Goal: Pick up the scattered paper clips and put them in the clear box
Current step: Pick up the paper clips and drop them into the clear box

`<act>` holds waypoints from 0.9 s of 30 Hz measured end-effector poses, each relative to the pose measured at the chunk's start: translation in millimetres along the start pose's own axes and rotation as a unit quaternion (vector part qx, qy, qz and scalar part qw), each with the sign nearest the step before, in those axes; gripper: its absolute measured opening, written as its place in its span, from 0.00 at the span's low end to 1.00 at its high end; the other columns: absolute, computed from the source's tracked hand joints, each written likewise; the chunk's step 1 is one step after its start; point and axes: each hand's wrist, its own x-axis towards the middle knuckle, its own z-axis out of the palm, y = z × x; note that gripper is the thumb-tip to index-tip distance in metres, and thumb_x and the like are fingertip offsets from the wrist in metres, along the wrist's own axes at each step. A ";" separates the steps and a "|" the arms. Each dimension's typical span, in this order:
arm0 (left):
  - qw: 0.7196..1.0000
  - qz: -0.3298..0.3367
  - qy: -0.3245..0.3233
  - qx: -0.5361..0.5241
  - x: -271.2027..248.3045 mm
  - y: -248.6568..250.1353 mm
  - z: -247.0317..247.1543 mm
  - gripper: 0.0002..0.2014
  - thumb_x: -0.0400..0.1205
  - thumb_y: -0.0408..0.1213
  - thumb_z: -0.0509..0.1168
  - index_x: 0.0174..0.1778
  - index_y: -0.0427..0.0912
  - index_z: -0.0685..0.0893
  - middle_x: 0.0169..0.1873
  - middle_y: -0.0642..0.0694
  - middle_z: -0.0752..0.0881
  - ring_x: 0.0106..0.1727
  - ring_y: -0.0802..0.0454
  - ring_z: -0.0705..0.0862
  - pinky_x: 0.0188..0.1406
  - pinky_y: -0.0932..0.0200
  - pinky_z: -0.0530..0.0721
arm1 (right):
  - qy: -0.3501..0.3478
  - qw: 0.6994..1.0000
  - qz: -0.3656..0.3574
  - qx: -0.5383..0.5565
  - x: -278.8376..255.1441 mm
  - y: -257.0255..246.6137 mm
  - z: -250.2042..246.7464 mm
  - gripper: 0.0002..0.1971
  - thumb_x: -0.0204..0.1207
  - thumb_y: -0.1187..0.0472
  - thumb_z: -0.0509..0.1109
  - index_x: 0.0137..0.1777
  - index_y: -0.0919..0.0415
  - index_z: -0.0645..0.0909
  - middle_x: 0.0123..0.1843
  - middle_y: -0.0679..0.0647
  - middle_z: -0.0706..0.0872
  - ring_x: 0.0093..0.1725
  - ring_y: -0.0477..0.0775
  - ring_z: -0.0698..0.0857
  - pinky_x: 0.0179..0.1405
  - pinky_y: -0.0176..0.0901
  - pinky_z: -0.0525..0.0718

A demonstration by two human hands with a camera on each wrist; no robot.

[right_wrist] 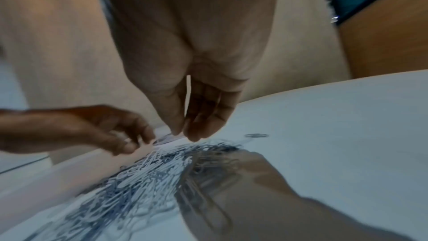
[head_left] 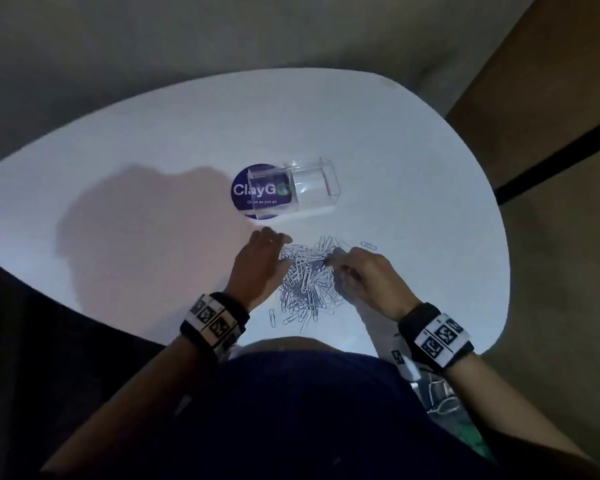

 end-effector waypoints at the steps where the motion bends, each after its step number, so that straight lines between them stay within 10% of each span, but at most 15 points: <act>1: 1.000 0.000 0.000 0.000 5.0 1.7 3.8 0.18 0.79 0.40 0.67 0.65 0.41 0.78 0.56 0.41 0.79 0.59 0.44 0.75 0.50 0.47 0.80 | 0.009 1.000 -0.001 0.004 9.1 1.9 4.7 0.13 0.78 0.71 0.68 0.58 0.59 0.86 0.47 0.51 0.86 0.48 0.54 0.86 0.48 0.42 0.80; 7: 0.999 -0.007 -0.033 0.023 22.9 8.5 22.4 0.17 0.81 0.44 0.66 0.64 0.42 0.82 0.54 0.42 0.78 0.59 0.44 0.75 0.48 0.50 0.78 | -0.003 0.997 0.053 -0.056 43.3 -3.7 24.2 0.11 0.75 0.65 0.71 0.58 0.59 0.82 0.51 0.52 0.76 0.50 0.57 0.80 0.44 0.49 0.80; 16: 0.994 -0.075 -0.010 -0.076 30.2 -7.5 11.3 0.06 0.80 0.37 0.63 0.38 0.45 0.82 0.37 0.51 0.85 0.43 0.49 0.78 0.45 0.46 0.80 | 0.058 0.993 0.099 -0.009 43.8 9.9 24.5 0.09 0.76 0.65 0.75 0.56 0.60 0.88 0.47 0.53 0.86 0.51 0.58 0.83 0.48 0.52 0.81; 27: 0.998 -0.028 0.060 -0.010 4.6 -21.9 -2.4 0.02 0.79 0.37 0.70 0.44 0.43 0.86 0.41 0.47 0.85 0.47 0.49 0.77 0.38 0.53 0.79 | 0.085 0.991 0.050 -0.096 29.4 15.4 15.9 0.07 0.69 0.66 0.75 0.46 0.58 0.90 0.42 0.56 0.85 0.43 0.61 0.79 0.39 0.49 0.75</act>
